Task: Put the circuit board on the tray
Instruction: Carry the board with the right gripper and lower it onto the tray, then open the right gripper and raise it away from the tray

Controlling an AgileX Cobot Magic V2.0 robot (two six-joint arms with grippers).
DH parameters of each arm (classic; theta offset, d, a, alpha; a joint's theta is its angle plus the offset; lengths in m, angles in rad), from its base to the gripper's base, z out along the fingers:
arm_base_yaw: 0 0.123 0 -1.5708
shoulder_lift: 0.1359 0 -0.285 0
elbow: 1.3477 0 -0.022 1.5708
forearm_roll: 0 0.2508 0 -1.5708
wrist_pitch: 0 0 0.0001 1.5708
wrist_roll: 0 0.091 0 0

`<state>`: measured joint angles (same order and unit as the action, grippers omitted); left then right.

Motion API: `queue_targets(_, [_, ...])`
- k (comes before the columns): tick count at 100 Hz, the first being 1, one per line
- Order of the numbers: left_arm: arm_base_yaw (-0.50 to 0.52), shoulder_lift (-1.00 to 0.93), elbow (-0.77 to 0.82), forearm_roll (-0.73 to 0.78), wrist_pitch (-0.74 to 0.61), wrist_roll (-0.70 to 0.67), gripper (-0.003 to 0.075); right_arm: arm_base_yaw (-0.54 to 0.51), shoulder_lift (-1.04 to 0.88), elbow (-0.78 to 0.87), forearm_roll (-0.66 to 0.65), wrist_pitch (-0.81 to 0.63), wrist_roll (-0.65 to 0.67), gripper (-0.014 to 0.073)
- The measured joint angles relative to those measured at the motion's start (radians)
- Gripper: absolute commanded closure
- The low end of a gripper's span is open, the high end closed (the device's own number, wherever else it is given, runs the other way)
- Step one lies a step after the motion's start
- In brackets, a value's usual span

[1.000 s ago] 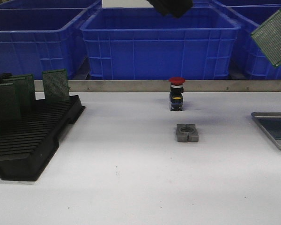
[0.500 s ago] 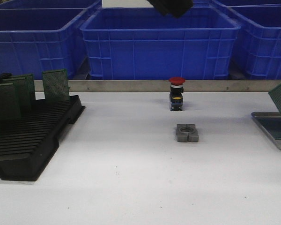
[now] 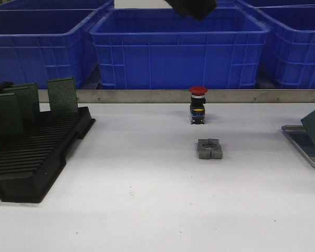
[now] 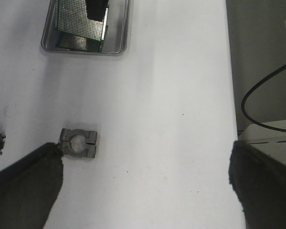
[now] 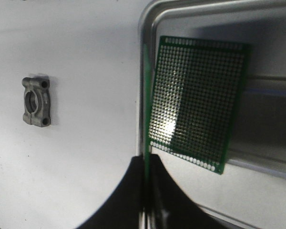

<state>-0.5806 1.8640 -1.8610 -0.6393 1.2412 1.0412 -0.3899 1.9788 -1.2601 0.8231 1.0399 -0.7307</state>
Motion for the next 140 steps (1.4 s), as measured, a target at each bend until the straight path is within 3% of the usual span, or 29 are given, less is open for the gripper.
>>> queue_targets(30, [0.0, 0.0, 0.0, 0.0, 0.0, 0.0, 0.007, 0.0, 0.0, 0.0, -0.026, -0.034, 0.034, 0.0317])
queue_targets(57, [0.0, 0.0, 0.0, 0.0, 0.0, 0.0, 0.007, 0.0, 0.0, 0.0, -0.031, -0.075, 0.043, 0.0041])
queue_targets(113, [0.0, -0.042, 0.0, 0.002, -0.002, -0.031, 0.0071, 0.004, -0.134, 0.0, -0.033, -0.083, 0.044, 0.0033])
queue_targets(140, [0.042, -0.189, 0.073, 0.067, -0.163, -0.188, 0.0072, 0.128, -0.328, 0.022, -0.033, -0.152, 0.039, 0.0033])
